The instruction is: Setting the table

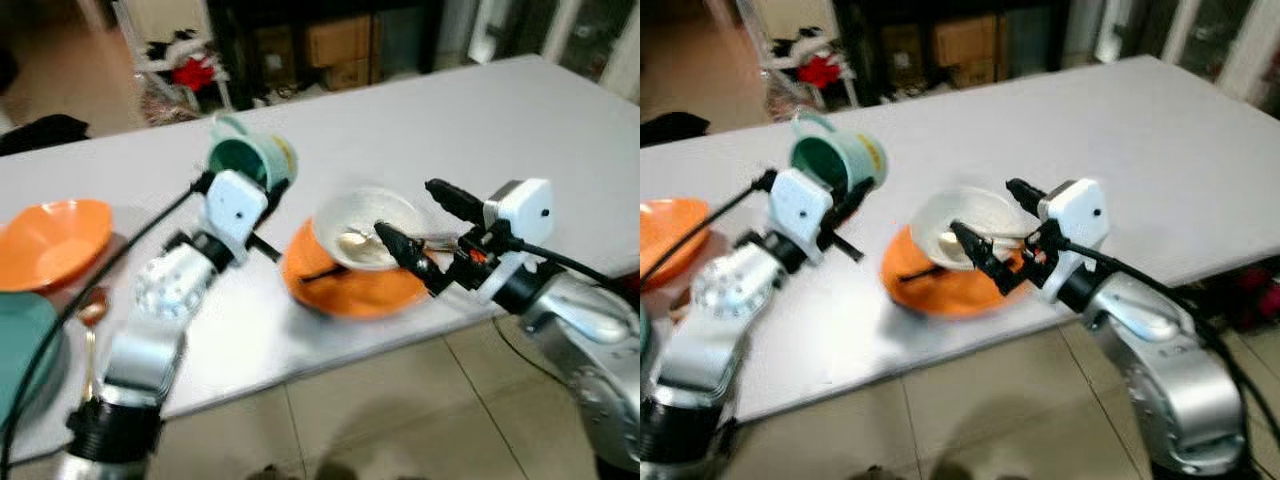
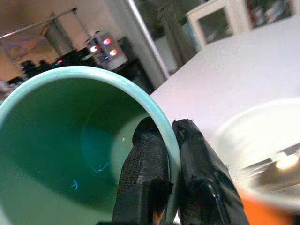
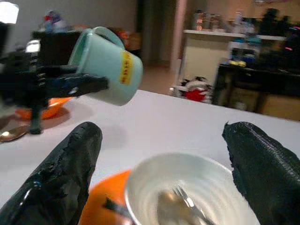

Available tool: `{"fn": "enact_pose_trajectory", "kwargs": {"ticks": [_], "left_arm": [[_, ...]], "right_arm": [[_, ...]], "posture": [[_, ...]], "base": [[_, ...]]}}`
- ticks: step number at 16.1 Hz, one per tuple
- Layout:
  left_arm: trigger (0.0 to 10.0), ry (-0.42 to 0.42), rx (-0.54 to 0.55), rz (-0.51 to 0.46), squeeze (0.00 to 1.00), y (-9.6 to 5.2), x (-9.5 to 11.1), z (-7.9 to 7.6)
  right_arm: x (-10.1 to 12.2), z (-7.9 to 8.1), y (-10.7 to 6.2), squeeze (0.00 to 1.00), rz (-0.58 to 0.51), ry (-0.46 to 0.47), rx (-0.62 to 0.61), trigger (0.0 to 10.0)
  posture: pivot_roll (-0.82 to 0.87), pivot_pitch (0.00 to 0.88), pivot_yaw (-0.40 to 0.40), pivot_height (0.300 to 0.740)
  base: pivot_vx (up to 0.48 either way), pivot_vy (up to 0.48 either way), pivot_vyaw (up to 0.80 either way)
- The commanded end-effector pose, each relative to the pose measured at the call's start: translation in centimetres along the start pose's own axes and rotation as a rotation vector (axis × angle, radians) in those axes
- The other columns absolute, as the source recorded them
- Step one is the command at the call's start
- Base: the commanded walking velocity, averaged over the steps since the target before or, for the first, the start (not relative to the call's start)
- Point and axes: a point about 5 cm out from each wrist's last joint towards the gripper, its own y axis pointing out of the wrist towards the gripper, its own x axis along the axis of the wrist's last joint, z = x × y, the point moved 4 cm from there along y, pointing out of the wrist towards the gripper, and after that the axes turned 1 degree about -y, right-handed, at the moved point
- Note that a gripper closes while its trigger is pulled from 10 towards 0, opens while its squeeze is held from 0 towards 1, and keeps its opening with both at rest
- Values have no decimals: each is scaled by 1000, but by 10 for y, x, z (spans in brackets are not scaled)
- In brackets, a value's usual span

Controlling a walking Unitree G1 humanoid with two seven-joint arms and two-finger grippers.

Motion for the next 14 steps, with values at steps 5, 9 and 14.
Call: {"fn": "enact_pose_trajectory", "kwargs": {"ticks": [5, 9, 14], "left_arm": [[10000, 41, -88, 85, 0, 11, -14, 15], [10000, 123, -216, 262, 0, 19, -36, 25], [10000, 84, -342, 303, 0, 40, -37, 35]], "right_arm": [[9, 12, -7, 0, 72, -39, 164, 10000], [11, 16, -12, 0, 122, -48, 243, 10000], [9, 16, -21, 0, 186, -73, 279, 10000]], "posture": [[-55, 59, 92, 740], [-60, 53, 89, 740], [-69, 51, 101, 740]], "base": [[201, 0, 0], [0, 0, 0], [0, 0, 0]]}}
